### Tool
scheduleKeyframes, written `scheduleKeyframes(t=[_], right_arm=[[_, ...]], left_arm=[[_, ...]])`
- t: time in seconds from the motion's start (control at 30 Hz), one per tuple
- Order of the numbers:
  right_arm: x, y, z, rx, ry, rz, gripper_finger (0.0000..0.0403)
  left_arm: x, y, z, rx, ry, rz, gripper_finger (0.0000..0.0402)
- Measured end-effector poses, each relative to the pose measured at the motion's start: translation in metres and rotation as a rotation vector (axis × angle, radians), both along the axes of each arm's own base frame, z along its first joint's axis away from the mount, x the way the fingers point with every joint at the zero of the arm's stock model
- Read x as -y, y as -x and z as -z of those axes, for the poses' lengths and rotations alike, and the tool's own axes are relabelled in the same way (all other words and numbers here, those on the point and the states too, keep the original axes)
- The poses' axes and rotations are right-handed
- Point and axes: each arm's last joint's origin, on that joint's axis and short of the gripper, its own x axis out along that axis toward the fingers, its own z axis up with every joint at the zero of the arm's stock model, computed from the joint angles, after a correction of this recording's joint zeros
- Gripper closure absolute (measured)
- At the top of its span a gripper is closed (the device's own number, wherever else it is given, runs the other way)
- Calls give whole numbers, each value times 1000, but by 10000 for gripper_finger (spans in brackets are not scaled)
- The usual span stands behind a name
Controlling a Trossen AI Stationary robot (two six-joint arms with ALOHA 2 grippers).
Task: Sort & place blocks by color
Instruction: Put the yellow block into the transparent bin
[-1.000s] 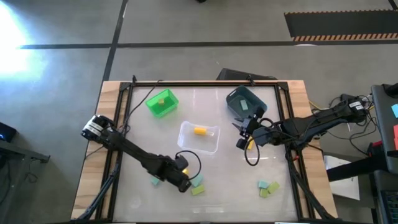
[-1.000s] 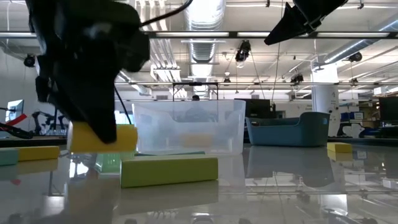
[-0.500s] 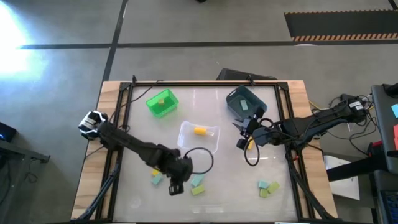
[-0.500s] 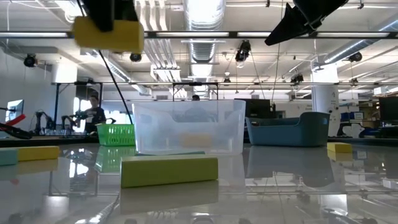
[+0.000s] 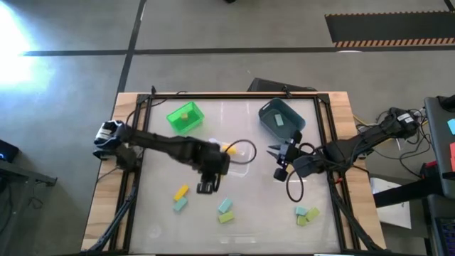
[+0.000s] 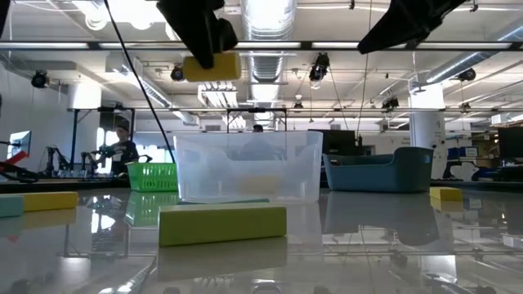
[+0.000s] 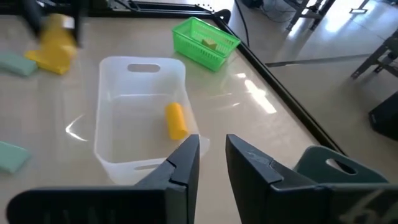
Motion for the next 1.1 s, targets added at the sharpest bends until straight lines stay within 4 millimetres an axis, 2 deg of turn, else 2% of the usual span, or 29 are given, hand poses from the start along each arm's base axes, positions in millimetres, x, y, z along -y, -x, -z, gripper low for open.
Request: scheduleKeyframes(t=[0.27,0.47,0.83,0.97,1.1], right_arm=[[-1,1,3,13,-32,15,331],[-1,2,8,15,-49,31,334],[0,3,10,28,-54,62,331],[0,2,10,35,-58,62,335],[0,2,9,38,-59,63,337]], left_arm=[[-50,-11,7,62,-84,50,292],[-72,-22,29,61,-120,62,292],[-84,-41,84,31,-136,76,292],[-84,-44,96,13,-137,81,289],[-85,-44,100,26,-162,89,266]])
